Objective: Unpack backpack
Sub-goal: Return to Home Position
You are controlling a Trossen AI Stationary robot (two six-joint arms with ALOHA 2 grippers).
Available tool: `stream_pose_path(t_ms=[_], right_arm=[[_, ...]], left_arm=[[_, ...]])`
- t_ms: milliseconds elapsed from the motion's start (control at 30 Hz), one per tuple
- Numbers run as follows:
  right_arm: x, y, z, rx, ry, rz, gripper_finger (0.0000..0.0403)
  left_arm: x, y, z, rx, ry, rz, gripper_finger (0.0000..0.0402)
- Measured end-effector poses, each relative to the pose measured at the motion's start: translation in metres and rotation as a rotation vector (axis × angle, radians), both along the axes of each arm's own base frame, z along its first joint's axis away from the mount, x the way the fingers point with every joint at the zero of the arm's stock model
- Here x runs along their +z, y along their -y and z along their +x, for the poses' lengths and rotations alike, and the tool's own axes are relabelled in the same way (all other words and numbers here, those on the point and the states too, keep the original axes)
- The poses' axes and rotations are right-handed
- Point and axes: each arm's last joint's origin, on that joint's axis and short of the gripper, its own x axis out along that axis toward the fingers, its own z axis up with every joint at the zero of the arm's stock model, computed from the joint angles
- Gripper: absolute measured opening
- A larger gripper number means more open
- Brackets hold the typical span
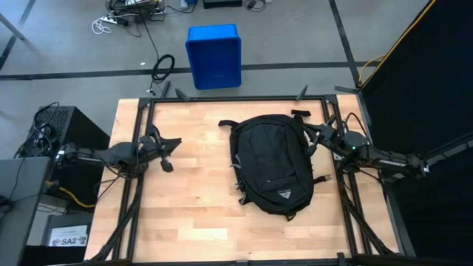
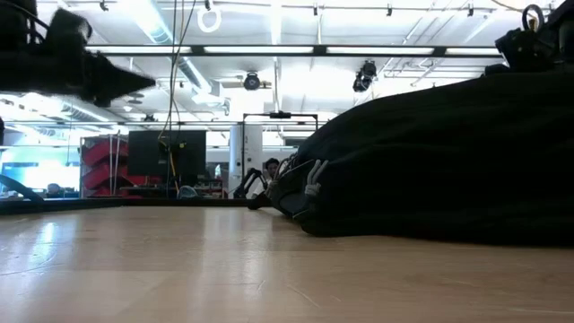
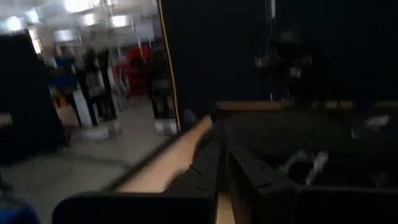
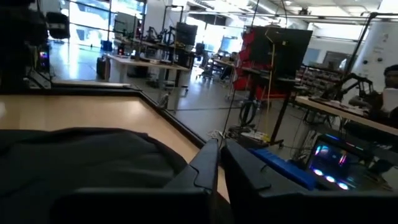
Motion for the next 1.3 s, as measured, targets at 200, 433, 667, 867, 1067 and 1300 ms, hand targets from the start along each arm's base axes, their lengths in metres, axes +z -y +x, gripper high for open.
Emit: stream_pose_path(t_ms=[200,433,667,867,1067,1300], right_arm=[[0.001,0.0,0.0,0.01,0.01,-0.003,0.0011],[0.001,0.0,0.0,0.01,0.008,-0.004,0.0016],[0.001,0.0,0.0,0.011,0.008,-0.004,0.0019],[0.001,0.0,0.0,0.012,0.008,-0.005,0.0019],[0.001,0.0,0.0,0.012,0.008,-0.005,0.0011],[0.0,0.0,0.0,0.011,0.008,-0.005,0.0004]], left_arm=[[-0.001,-0.001,0.004,0.06,-0.051,0.052,0.0002],[0.021,-0.002,0.0,0.117,0.107,0.178,0.0002],[0.02,-0.004,-0.001,0.174,0.144,0.061,0.0003],[0.009,-0.007,0.0,0.251,0.054,0.006,0.0003],[-0.004,-0.012,0.002,0.276,-0.034,-0.045,0.0003],[-0.002,-0.013,0.003,0.197,-0.014,-0.04,0.0003]])
